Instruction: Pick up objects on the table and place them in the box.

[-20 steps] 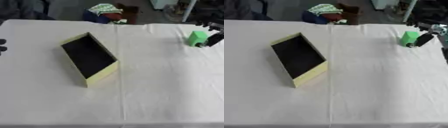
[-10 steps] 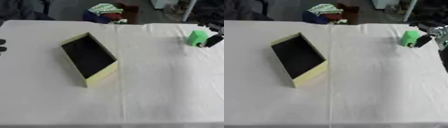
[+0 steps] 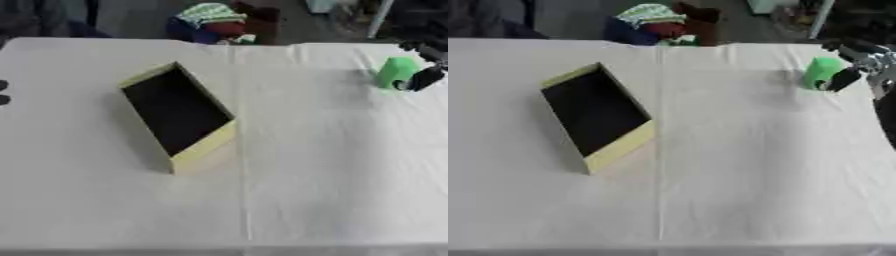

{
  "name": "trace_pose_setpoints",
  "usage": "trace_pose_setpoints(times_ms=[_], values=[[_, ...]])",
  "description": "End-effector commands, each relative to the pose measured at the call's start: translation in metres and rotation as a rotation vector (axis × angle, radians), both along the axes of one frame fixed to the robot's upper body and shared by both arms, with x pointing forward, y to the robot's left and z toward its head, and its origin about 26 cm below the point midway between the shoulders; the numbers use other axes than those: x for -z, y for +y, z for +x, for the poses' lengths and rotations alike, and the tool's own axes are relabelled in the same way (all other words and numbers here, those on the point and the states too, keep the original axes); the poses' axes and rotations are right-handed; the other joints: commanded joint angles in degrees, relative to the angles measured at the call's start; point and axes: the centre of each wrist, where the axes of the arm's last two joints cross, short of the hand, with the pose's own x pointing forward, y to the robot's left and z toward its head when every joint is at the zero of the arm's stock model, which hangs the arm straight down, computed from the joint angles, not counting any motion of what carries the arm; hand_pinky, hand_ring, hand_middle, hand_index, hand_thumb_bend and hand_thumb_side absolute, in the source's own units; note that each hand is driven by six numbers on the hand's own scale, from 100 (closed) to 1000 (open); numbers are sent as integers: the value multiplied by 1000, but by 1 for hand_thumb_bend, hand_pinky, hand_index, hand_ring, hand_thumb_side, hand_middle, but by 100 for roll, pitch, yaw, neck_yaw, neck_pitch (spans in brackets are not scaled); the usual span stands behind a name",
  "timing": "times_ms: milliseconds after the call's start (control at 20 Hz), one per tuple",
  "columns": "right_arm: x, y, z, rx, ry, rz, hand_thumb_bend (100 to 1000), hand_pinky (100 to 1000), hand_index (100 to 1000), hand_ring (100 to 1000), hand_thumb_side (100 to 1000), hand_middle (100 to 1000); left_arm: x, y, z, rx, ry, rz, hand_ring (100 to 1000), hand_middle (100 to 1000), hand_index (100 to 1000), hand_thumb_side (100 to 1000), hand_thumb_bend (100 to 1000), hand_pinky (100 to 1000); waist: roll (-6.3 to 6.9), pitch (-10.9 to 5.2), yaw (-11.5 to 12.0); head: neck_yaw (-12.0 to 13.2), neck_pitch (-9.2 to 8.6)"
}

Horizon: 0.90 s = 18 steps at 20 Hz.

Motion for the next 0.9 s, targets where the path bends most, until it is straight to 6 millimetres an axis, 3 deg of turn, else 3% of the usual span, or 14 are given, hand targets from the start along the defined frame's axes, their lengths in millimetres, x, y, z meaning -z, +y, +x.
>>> trace_pose_setpoints(times_ms=[50,900], values=[[-19,-8,-1,30,-77,12,302,868,996,1000,120,922,-7,1,-1,9,-22,13,697,739,817,582,231,657,22,-41,14,-25,27],[-24,-9,0,121,-188,-49,278,888,994,1000,117,918,-9,1,-1,14,-24,12,698,741,817,586,229,656,107,149,97,-53,27]])
